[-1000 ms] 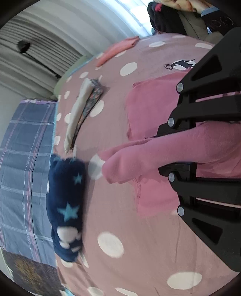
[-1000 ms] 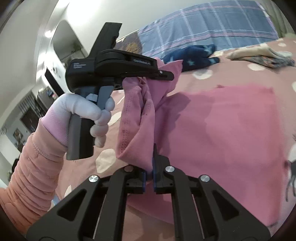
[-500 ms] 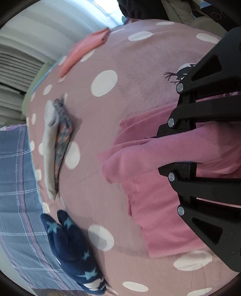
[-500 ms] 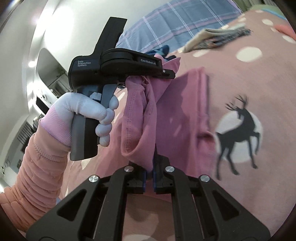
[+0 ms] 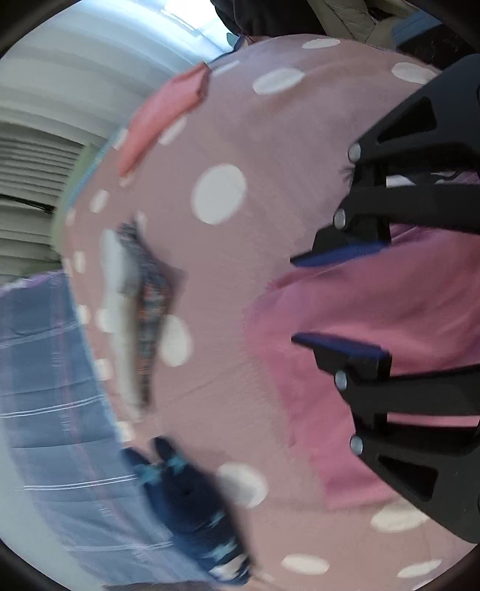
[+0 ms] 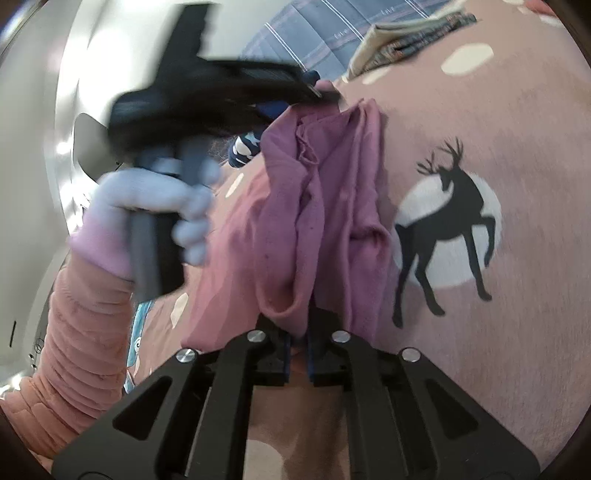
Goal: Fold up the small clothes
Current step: 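Fold the lifted shirt edge over with the right tool and release it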
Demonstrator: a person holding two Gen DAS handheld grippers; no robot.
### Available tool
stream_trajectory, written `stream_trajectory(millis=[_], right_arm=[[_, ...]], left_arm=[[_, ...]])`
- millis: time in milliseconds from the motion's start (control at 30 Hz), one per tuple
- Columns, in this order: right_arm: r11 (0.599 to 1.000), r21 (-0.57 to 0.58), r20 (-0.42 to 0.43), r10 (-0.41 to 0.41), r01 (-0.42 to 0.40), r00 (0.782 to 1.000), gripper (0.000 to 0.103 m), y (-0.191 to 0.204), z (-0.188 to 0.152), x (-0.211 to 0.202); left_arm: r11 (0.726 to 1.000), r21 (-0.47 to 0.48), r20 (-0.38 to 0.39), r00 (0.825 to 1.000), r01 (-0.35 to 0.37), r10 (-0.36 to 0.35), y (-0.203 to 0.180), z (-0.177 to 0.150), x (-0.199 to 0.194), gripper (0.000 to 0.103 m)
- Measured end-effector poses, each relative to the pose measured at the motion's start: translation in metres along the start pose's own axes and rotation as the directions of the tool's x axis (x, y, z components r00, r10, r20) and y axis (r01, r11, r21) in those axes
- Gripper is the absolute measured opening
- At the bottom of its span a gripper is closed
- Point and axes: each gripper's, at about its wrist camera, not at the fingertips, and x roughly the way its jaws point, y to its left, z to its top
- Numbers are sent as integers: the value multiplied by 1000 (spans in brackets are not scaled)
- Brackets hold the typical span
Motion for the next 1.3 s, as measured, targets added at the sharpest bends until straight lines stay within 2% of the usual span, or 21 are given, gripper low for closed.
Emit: stream_trajectory(millis=[67,133,233,333,367,433,533,600,633,767,900,1000,1100,1233,1300], right_arm=[[1000,16,-7,8,-8,1000,10,-2,-1,-1],[1000,28,-8,14,-14,1000,10,-4,-3,-2],[999,40,-22,10,-9,1000,13,-5,-3,-3],[999,49,-30,19,-18,999,24,-3,-1,-3],[999,49,-32,25,-23,999,31,-1,1,-3],[999,36,-36,17,-16,999,36,3,3,-1],[1000,19,-34,-24,25,999,37,9,6,2],[999,28,-30,-44,45,999,26,11,7,1],[998,35,-28,-58,59,998,14,11,8,1],[996,65,-3,-69,69,998,7,12,13,-6],[997,64,45,-45,42,998,6,20,18,-21],[995,61,39,-84,82,996,6,17,17,-23],[984,78,-18,-162,162,987,6,3,6,-10],[982,97,-30,-157,160,987,7,-7,-4,-13],[980,61,-17,-189,190,982,13,-2,-1,-20]], left_arm=[[999,36,67,997,-28,26,-4,-6,-28,48],[997,65,110,993,-47,40,-6,-21,-55,59],[993,100,153,987,-67,52,-6,-64,-93,60],[986,124,156,983,-114,94,-5,-114,-115,70],[981,135,158,981,-137,115,-4,-138,-122,71],[976,148,141,981,-157,136,-4,-170,-128,75],[974,148,88,983,-172,161,-4,-213,-128,75],[978,129,55,986,-163,157,-1,-229,-122,75],[978,118,48,985,-172,167,0,-233,-118,75],[973,48,70,972,-226,222,16,-232,-107,75],[969,-16,79,966,-245,245,27,-229,-100,75],[955,-11,69,952,-297,297,27,-237,-97,75],[959,-57,57,958,-278,281,34,-245,-96,75],[963,-114,51,967,-244,251,42,-251,-98,77],[964,-124,49,969,-236,243,44,-251,-97,77]])
